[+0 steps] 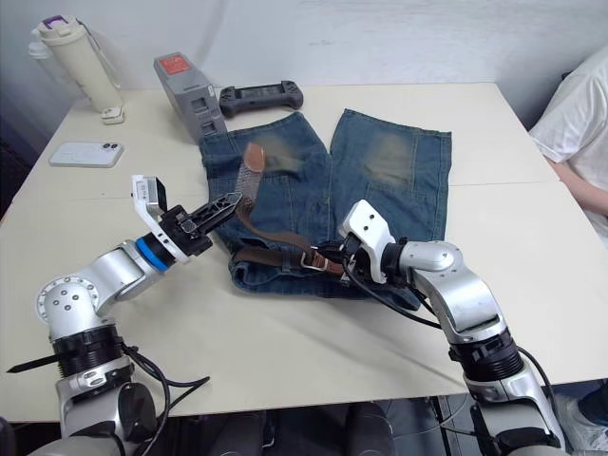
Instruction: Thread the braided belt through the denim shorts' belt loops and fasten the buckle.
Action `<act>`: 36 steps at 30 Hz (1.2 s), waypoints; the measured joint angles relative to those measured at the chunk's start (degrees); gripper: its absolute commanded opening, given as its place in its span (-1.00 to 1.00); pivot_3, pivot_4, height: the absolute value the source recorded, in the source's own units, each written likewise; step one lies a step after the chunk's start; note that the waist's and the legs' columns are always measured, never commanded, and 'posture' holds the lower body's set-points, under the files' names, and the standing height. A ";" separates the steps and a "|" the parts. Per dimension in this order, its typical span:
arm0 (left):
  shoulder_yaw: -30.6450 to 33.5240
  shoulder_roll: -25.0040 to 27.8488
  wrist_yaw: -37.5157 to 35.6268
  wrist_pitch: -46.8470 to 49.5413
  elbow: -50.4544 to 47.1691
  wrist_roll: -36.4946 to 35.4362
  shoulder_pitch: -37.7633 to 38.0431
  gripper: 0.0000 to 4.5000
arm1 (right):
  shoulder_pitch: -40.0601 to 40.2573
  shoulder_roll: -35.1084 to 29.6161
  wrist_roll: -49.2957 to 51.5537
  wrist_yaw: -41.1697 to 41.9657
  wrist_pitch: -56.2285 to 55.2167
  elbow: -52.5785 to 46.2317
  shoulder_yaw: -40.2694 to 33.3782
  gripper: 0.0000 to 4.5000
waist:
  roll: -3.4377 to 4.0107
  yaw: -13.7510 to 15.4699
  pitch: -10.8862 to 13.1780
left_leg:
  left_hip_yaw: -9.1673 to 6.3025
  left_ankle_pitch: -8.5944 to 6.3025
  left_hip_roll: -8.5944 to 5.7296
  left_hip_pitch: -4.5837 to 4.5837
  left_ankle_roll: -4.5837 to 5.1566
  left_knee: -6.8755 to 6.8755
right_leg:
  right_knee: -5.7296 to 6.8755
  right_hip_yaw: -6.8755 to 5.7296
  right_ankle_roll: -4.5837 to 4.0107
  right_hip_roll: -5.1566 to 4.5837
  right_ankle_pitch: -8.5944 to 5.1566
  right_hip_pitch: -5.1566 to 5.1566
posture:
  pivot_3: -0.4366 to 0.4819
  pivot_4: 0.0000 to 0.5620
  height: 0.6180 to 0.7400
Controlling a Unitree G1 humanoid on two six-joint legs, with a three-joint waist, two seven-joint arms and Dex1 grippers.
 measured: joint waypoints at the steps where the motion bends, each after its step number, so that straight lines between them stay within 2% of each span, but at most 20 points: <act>1: 0.03 0.95 -0.12 -0.23 0.23 0.01 0.34 -1.00 | 0.15 -0.62 0.00 0.19 -0.26 0.00 -0.18 -0.98 | 0.00 0.03 0.00 | 0.00 0.00 0.00 0.00 0.00 0.00 | 0.00 0.00 0.00 0.00 0.00 0.00 | -0.05 -0.47 1.00; 7: -0.49 3.16 -1.34 -1.54 2.02 0.32 1.83 -1.00 | 1.28 -0.84 -0.01 0.96 -0.70 0.25 -0.10 -0.98 | 0.00 0.05 0.00 | 0.01 0.00 0.00 0.00 0.00 0.02 | -0.01 0.01 0.00 0.00 0.00 0.00 | -0.05 -0.47 1.00; 23: -3.03 3.96 -3.07 -3.87 2.35 0.66 2.44 -1.00 | -1.24 4.13 -3.31 0.59 -6.39 7.18 3.03 -0.98 | 0.00 -0.04 0.00 | 0.01 0.00 0.01 0.00 0.00 -0.01 | -0.01 0.00 0.00 0.00 0.00 0.00 | -0.05 -0.47 1.00; 36: -3.81 4.32 -3.36 -4.47 2.39 0.69 2.45 -1.00 | -2.09 4.27 -5.10 2.54 -8.46 9.18 4.32 -0.98 | 0.00 -0.06 0.00 | 0.01 0.00 0.01 0.00 0.00 -0.02 | -0.02 0.00 0.00 0.01 0.00 0.00 | -0.05 -0.47 1.00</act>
